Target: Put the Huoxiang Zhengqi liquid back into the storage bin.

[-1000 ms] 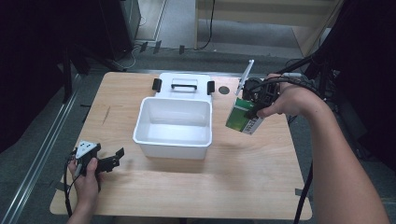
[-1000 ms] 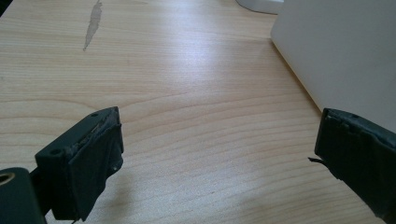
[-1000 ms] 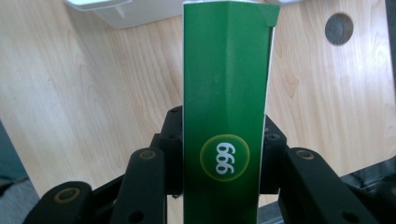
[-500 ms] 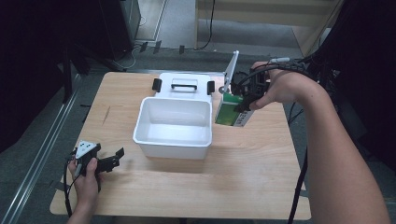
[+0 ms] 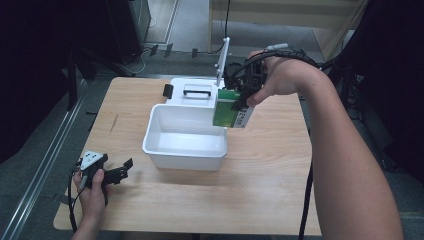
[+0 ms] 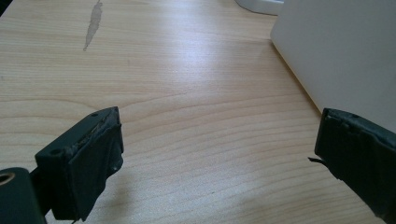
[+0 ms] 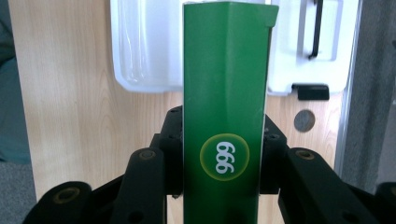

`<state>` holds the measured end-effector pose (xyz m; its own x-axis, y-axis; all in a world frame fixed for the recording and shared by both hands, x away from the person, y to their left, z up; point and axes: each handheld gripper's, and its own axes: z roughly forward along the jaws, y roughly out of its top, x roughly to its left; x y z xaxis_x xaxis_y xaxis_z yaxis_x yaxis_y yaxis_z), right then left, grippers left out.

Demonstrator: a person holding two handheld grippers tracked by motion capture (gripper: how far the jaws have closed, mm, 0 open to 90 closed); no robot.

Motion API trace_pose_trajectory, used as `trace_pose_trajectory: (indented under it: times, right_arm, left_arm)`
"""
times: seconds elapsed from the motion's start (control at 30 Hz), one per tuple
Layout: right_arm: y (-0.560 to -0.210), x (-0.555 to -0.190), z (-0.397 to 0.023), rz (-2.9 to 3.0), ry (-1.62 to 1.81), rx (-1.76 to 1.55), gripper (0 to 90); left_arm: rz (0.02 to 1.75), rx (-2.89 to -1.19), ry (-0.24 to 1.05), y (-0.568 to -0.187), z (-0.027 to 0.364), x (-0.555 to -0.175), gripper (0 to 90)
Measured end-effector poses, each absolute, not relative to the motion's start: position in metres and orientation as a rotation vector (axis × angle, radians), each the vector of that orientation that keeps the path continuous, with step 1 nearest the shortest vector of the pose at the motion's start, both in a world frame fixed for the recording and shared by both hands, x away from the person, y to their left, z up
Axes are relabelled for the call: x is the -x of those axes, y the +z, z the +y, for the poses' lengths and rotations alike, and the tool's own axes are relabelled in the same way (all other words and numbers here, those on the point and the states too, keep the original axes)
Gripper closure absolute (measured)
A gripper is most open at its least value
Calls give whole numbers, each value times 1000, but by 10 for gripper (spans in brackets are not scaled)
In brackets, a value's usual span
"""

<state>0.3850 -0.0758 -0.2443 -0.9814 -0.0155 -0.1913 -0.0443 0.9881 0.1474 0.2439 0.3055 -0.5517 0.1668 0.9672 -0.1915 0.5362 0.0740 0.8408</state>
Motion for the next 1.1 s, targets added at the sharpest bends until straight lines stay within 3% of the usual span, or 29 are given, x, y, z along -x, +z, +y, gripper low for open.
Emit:
trace_pose_trajectory:
  times: [0.5,1.1]
  right_arm:
    - [-256,-389,-23,3001,162,125,641]
    - [-289,-406,-6,3056,112,86,641]
  left_arm:
    - [1486,-1578,624,-552,306,-244,21]
    - [1488,-1569,622,-552,307,-244,21]
